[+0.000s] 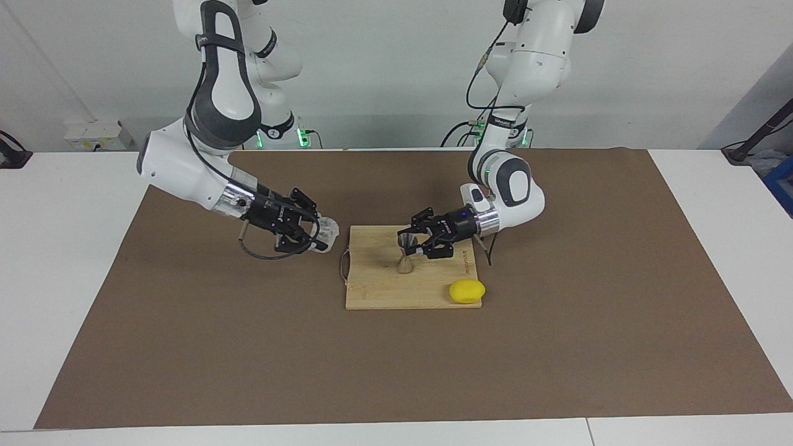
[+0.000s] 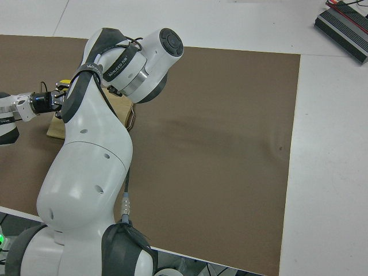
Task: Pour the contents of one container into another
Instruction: 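Place the metal cup on the cutting board with the left gripper, then release and withdraw the left gripper while the right gripper raises the clear cup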
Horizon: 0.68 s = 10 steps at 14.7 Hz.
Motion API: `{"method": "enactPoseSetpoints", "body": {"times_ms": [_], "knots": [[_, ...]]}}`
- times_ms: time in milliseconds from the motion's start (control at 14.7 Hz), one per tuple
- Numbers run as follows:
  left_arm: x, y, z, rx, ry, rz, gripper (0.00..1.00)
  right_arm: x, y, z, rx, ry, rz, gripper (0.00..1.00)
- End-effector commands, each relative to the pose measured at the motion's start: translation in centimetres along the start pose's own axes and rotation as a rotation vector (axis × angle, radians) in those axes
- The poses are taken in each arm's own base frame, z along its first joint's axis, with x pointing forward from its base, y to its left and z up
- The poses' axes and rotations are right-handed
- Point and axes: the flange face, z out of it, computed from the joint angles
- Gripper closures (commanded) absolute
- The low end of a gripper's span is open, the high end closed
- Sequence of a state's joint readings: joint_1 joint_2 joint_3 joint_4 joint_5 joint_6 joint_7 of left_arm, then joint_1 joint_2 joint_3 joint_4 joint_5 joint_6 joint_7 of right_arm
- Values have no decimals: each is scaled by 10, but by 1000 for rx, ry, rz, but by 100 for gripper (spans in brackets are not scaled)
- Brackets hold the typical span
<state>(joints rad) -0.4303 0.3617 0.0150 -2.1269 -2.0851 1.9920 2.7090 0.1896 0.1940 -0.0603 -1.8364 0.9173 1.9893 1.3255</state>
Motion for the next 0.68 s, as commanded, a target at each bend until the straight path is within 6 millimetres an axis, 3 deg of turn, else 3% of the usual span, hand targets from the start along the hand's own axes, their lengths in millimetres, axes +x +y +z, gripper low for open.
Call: {"method": "enactPoseSetpoints", "body": {"times_ms": [0,136,204,272,340,612], "knots": [[0,5,2,24,-11,24,56,-8,7,5,-13,21,-36,100],[-1,4,1,28,-17,24,48,-16,10,12,-22,22,-44,100],[-1,4,1,30,-19,24,26,-19,11,14,-25,22,-46,100],[-1,4,1,28,-20,23,20,-23,13,19,-32,24,-50,100],[-2,4,0,30,-21,22,0,-25,13,21,-32,26,-41,100],[-4,4,-2,30,-15,11,0,-33,17,29,-46,35,-14,100]]}}
